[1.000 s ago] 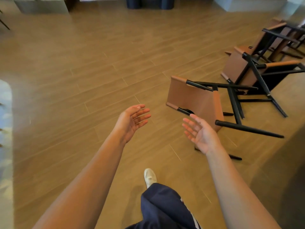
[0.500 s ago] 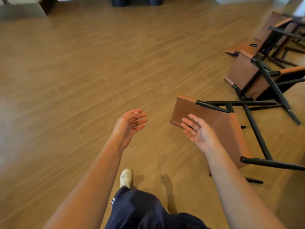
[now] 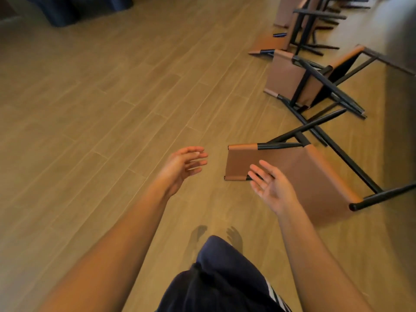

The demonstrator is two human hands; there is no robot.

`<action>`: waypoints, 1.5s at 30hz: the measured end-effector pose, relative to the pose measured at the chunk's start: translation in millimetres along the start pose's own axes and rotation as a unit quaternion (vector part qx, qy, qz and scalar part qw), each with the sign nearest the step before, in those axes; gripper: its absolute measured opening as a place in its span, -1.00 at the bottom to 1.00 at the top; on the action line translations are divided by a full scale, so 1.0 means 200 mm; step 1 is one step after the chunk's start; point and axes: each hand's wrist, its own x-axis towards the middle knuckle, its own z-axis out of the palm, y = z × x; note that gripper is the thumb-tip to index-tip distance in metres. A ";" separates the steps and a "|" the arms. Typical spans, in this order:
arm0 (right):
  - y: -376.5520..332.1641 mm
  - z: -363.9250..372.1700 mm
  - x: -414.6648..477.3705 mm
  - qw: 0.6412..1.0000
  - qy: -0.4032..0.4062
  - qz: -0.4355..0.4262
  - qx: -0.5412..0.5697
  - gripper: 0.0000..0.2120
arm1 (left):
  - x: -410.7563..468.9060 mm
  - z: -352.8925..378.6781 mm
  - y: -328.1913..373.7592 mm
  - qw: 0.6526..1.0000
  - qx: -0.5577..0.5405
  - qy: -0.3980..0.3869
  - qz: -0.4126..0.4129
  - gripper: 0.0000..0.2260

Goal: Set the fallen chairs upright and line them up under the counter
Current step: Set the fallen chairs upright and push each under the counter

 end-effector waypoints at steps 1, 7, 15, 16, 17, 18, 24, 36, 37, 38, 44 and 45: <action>-0.01 0.02 0.04 1.000 0.004 -0.006 0.008 -0.70 | 0.08 -0.01 0.04 1.000 0.005 -0.011 -0.003 -0.83; -0.13 0.20 0.41 0.996 0.048 -0.036 0.069 -0.72 | 0.62 0.01 0.30 0.996 0.056 -0.070 -0.012 -0.84; -0.39 0.49 0.89 0.987 0.097 -0.053 0.114 -0.76 | 1.27 0.08 0.58 0.985 0.103 -0.128 -0.051 -0.85; -0.42 0.51 0.93 0.986 0.105 -0.057 0.119 -0.76 | 1.33 0.08 0.61 0.984 0.106 -0.135 -0.056 -0.85; -0.44 0.53 0.96 0.985 0.112 -0.059 0.119 -0.77 | 1.38 0.09 0.63 0.982 0.107 -0.143 -0.061 -0.85; -0.46 0.56 0.99 0.984 0.122 -0.060 0.119 -0.77 | 1.44 0.09 0.65 0.980 0.108 -0.152 -0.070 -0.85; -0.44 0.67 1.19 0.959 0.194 -0.087 0.190 -0.76 | 1.83 0.10 0.70 0.956 0.155 -0.217 -0.122 -0.86; -0.04 1.14 1.31 0.829 0.345 -0.179 0.402 -0.75 | 2.31 0.02 0.84 0.852 0.287 -0.396 -0.187 -0.87; 0.00 1.16 1.31 0.818 0.353 -0.183 0.415 -0.75 | 2.31 0.01 0.83 0.843 0.297 -0.405 -0.192 -0.86; 0.04 1.19 1.30 0.806 0.364 -0.188 0.428 -0.75 | 2.31 0.00 0.82 0.832 0.306 -0.417 -0.199 -0.86; 0.20 1.24 1.23 0.778 0.410 -0.189 0.438 -0.77 | 2.26 -0.05 0.70 0.799 0.346 -0.442 -0.214 -0.82; 0.22 1.25 1.23 0.776 0.414 -0.187 0.438 -0.77 | 2.25 -0.06 0.69 0.797 0.355 -0.441 -0.210 -0.81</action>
